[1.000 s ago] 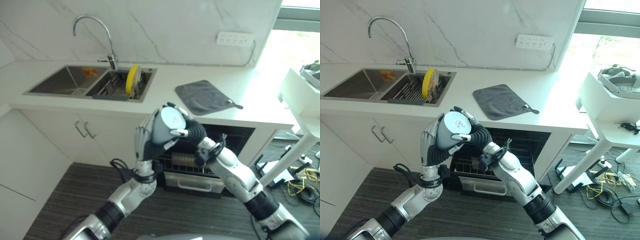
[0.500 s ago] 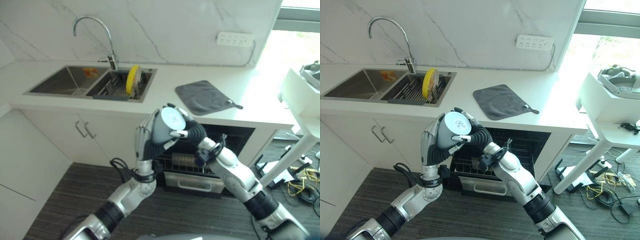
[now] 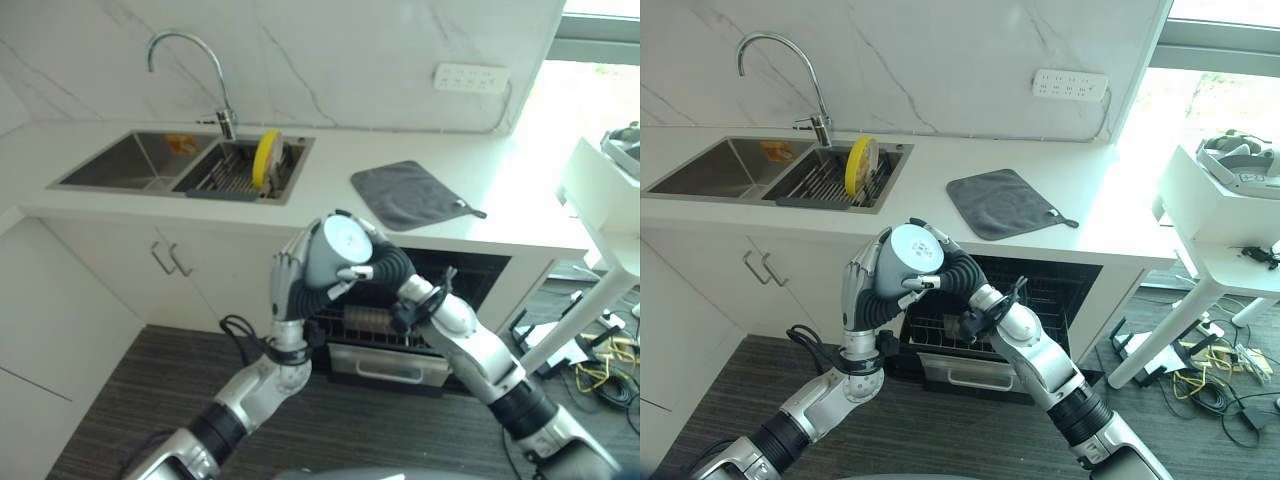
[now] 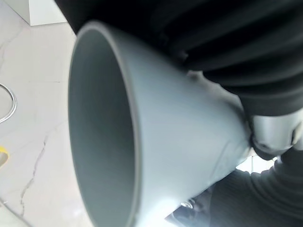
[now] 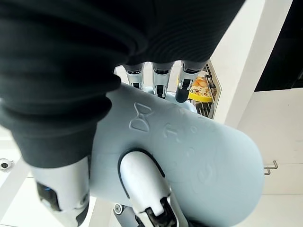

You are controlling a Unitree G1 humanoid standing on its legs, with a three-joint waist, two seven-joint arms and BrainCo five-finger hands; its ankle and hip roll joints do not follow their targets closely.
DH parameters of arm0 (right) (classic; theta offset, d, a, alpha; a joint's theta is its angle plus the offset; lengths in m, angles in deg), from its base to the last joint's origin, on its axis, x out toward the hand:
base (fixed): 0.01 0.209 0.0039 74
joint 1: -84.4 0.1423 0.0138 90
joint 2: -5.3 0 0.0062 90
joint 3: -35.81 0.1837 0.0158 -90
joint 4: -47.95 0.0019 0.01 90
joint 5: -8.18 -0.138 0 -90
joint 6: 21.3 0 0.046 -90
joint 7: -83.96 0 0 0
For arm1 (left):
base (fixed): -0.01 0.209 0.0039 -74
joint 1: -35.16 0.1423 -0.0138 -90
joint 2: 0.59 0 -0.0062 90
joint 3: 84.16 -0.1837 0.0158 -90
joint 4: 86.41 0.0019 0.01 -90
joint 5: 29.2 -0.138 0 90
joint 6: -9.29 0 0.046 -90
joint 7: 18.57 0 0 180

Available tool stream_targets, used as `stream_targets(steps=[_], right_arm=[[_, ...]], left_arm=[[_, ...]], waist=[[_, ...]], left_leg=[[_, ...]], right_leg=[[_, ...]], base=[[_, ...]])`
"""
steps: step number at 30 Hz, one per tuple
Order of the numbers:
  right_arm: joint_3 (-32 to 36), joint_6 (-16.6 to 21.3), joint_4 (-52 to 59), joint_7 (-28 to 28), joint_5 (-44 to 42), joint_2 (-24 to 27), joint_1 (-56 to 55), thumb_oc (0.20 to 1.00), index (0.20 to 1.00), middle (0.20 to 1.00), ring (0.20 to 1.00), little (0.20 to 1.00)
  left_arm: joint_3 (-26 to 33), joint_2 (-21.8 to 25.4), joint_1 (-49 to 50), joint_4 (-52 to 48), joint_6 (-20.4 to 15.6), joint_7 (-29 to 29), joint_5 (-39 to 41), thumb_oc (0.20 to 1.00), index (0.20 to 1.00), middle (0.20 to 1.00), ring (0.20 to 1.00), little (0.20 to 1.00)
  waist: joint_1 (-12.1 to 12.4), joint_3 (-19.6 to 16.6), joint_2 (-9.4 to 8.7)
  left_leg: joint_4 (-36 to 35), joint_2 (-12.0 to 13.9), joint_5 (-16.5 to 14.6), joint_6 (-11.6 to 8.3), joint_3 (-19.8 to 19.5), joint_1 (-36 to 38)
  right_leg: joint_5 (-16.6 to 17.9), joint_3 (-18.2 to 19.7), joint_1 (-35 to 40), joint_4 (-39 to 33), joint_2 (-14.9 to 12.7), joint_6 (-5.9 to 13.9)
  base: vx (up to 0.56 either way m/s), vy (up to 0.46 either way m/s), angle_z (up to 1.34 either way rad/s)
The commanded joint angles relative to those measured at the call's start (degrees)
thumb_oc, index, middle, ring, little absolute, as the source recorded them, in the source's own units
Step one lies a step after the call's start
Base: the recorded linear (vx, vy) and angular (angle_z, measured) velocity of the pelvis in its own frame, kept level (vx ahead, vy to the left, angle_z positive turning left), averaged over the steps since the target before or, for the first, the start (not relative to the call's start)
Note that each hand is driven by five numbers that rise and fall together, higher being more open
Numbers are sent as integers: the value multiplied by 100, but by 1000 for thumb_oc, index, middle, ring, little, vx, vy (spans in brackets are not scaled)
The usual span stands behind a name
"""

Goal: Place the dishes in the dishwasher.

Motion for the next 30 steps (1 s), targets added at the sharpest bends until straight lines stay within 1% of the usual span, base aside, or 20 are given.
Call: stream_targets(steps=[1,4,7,11,17,27,30], right_arm=[[-325,322,-17,-74,288,-194,630,1000,1000,1000,1000,1000],[-337,474,-49,-206,525,-189,682,1000,1000,1000,1000,1000],[-339,503,-34,-308,638,-170,720,1000,1000,1000,1000,1000],[-311,532,-89,-415,559,-136,737,1000,1000,1000,1000,1000],[-283,604,-88,-411,607,-134,711,1000,1000,1000,1000,1000],[-388,670,-87,-558,567,-253,819,1000,1000,1000,1000,1000],[-418,706,-82,-663,303,-317,829,1000,1000,1000,1000,1000]], left_arm=[[-83,59,-722,-366,-349,25,-37,200,200,200,200,200],[-136,42,-739,-397,-347,43,-34,200,200,200,200,200],[-144,46,-753,-422,-354,47,-8,200,200,200,200,200],[-140,71,-776,-464,-359,114,38,200,200,200,200,200],[-165,85,-762,-559,-342,193,12,200,200,200,200,200],[-236,43,-805,-534,-374,220,42,200,200,200,200,200],[-263,28,-807,-553,-329,213,91,200,200,200,200,200]], waist=[[100,116,-299],[104,127,-295],[108,132,-287],[103,133,-277],[106,147,-280],[124,163,-254],[133,171,-244]], left_leg=[[526,-58,-782,59,-97,-60],[534,-57,-784,54,-98,-74],[529,-64,-785,58,-100,-79],[496,-65,-774,59,-81,-67],[494,-67,-776,59,-74,-74],[514,-71,-779,61,-68,-94],[518,-77,-784,64,-74,-98]], right_leg=[[-789,63,151,467,-298,12],[-791,51,147,466,-307,16],[-786,45,139,466,-313,22],[-769,31,145,440,-316,35],[-764,15,138,439,-325,41],[-771,-1,126,451,-339,34],[-773,-9,125,452,-345,36]], base=[[0,0,0],[0,0,0],[0,0,0],[0,0,0],[0,0,0],[0,0,0],[0,0,0]])
